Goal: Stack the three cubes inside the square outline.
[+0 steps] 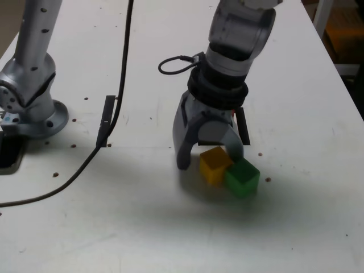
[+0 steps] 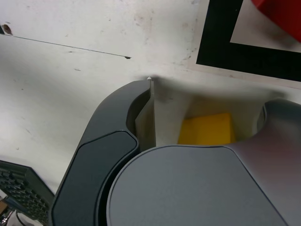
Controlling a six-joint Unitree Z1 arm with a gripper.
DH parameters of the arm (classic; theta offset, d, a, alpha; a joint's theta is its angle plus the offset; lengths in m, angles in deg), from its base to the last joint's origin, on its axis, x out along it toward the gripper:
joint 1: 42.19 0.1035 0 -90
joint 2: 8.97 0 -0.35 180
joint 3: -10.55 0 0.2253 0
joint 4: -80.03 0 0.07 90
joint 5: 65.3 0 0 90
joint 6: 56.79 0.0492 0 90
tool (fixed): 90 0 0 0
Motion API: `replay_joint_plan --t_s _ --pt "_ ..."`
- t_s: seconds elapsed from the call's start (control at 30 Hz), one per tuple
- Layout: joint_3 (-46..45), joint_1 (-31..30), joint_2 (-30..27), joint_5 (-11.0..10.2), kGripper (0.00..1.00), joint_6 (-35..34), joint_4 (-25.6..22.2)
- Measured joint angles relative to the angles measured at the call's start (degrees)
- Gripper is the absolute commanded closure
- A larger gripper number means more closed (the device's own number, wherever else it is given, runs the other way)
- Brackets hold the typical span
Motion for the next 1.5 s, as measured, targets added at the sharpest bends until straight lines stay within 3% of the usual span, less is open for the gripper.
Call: replay_joint_plan --t_s 0.3,0.57,0.83,1.03,1.27,1.33,1.5 --pt "-0.8 0.0 0.3 -1.3 0.58 0.8 3.1" --pt "-0.9 0.0 0.2 -2.8 0.72 1.0 3.8" --pt "-1.7 0.0 -2.1 -4.2 0.73 -0.2 2.7" --pt "-2.4 0.0 -7.9 -5.6 0.73 -3.1 -2.5" --pt "-1.5 0.0 -10.6 -6.1 0.73 -4.8 -5.8" --pt "-0.6 -0.1 -11.0 -7.1 0.73 -5.1 -6.6" --pt "4.3 1.1 -11.6 -12.4 0.73 -1.3 -8.5"
